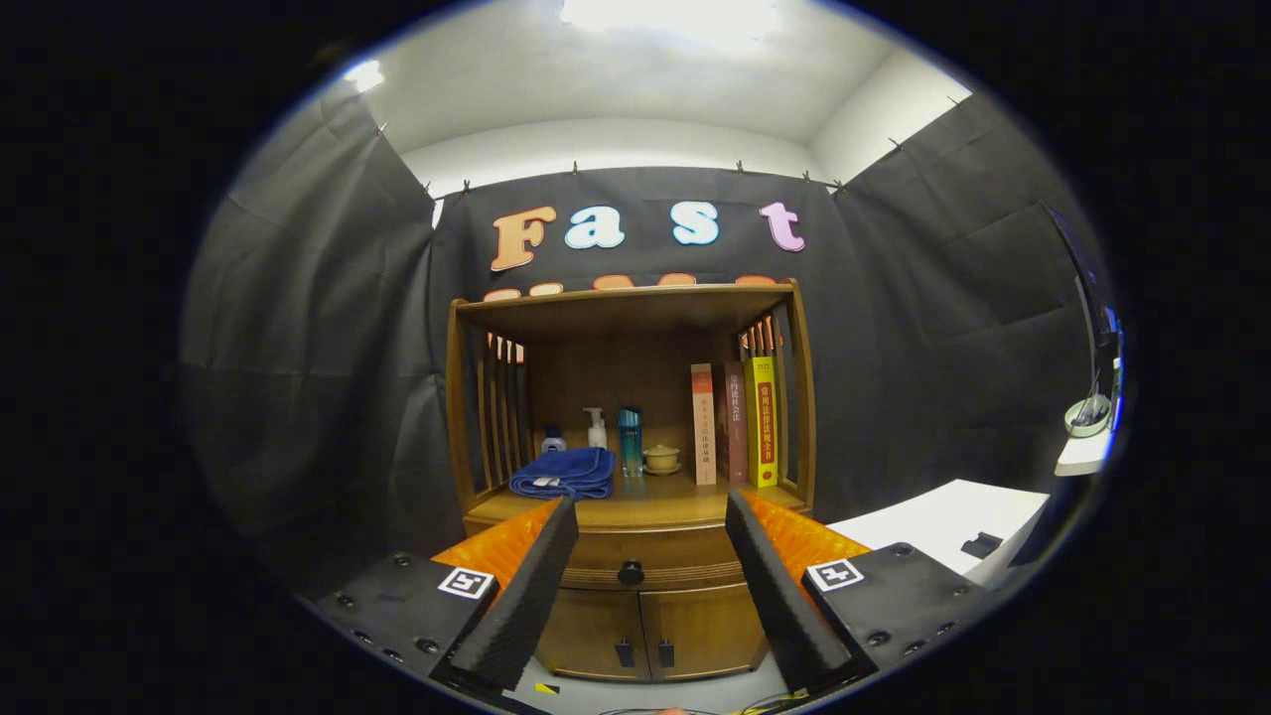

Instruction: Pull open the drawer, take out the items inside it, and place them on the countertop above the cabinet.

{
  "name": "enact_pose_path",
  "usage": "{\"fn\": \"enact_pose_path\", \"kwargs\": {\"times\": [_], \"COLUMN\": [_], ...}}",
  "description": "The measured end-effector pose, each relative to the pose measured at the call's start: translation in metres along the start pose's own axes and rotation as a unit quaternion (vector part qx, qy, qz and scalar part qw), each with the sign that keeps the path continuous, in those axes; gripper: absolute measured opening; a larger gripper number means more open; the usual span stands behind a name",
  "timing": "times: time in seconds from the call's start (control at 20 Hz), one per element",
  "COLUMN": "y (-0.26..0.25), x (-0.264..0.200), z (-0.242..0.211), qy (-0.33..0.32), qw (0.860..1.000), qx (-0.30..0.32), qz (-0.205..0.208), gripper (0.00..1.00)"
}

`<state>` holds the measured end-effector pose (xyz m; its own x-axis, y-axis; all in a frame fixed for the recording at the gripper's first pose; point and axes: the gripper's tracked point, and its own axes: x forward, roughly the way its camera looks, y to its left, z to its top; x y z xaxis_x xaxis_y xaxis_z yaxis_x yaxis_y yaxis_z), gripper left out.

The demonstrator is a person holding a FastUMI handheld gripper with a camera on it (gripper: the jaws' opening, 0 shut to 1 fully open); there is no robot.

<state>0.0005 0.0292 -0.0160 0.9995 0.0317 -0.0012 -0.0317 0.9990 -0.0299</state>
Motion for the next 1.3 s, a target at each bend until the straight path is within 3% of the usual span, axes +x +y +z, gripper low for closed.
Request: {"fn": "enact_pose_path", "kwargs": {"times": [0.35,0.75,1.3], "y": [0.026,0.053,0.047], "x": [0.030,0.087,0.138], "z": [-0.026,-0.100,-0.216], "qy": [0.005,0.018,0.061], "qw": [1.000,0.999,0.997], "qx": [-0.011,-0.013,-0.018], "qz": [0.017,0.044,0.035], "gripper": [0.99,0.99,0.99]}}
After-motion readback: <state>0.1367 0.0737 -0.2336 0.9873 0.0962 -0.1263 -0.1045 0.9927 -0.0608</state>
